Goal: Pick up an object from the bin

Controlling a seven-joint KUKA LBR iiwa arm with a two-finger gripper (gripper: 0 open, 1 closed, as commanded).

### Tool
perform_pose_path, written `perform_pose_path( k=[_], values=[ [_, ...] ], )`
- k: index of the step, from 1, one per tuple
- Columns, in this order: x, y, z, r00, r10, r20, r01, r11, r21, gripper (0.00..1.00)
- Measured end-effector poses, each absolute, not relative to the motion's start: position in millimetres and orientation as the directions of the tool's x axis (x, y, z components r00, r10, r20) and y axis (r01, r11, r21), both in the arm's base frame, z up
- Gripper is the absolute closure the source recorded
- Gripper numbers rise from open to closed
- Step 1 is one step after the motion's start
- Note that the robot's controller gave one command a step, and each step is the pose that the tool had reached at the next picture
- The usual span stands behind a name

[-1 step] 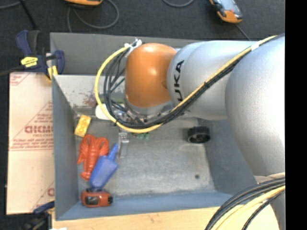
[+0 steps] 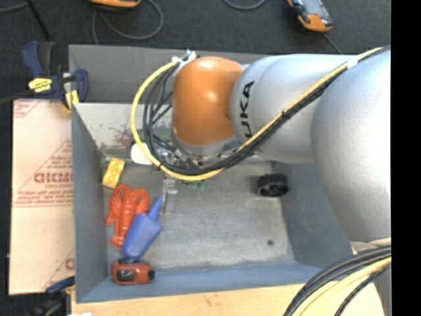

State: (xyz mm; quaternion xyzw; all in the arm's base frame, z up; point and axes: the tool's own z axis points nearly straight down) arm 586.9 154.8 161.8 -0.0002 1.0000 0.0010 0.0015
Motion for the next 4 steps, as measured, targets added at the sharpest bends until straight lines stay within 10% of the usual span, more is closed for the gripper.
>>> perform_pose_path(
  k=[2,3,4],
  values=[
    [551.8,164,96,-0.847,-0.532,0.001,-0.532,0.847,0.000,0.00],
    [550.3,169,120,-0.847,-0.532,-0.006,-0.532,0.847,0.000,0.00],
    [549.3,167,73,-0.762,-0.648,-0.010,-0.648,0.762,-0.004,0.00]
  ],
)
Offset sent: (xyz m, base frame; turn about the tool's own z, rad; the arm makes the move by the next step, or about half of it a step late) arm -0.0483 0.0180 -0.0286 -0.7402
